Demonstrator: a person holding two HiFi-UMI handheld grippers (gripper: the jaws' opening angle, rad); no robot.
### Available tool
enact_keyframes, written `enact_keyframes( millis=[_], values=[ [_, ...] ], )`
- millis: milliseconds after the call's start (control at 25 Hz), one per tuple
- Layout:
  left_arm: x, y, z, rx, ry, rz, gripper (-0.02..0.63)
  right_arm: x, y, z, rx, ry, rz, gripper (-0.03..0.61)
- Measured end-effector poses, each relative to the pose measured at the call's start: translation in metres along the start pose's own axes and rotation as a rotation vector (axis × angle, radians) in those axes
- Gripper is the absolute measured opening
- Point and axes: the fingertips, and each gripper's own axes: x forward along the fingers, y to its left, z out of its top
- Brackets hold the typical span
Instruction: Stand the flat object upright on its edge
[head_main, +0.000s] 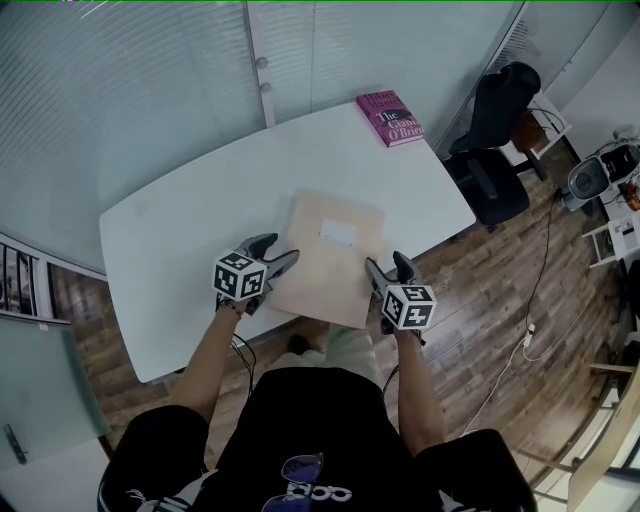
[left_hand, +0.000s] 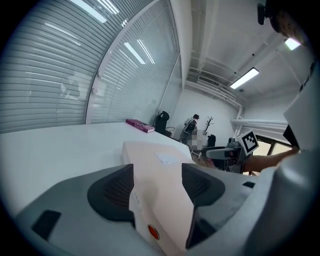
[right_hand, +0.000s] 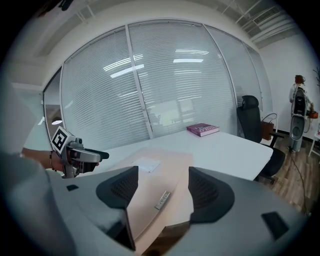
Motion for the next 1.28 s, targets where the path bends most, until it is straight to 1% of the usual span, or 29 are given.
enact_keyframes(
  millis=[280, 560, 720, 840, 1040, 1280],
  values=[
    [0.005, 0.009, -0.024, -0.077, 0.033, 0.004, 0.293, 0.008, 0.001, -0.024, 0.048, 0.048, 0.024, 0.307],
    [0.011, 0.008, -0.036, -0.113, 0.067, -0.03, 0.293, 0.018, 0.003, -0.043, 0.101, 0.101, 0.064, 0.307],
    [0.018, 0.007, -0.042, -0.157, 0.084, -0.055, 0.294, 0.023, 0.002, -0.049, 0.167, 0.101, 0.093, 0.307],
    [0.022, 0.007, -0.046, -0.176, 0.106, -0.066, 0.293, 0.027, 0.003, -0.053, 0.199, 0.113, 0.107, 0.307],
    [0.024, 0.007, -0.05, -0.206, 0.12, -0.081, 0.294, 0.033, 0.004, -0.062, 0.301, 0.136, 0.171, 0.305],
    [0.028, 0.011, -0.056, -0.248, 0.139, -0.075, 0.296, 0.036, 0.004, -0.064, 0.318, 0.141, 0.189, 0.305]
  ],
)
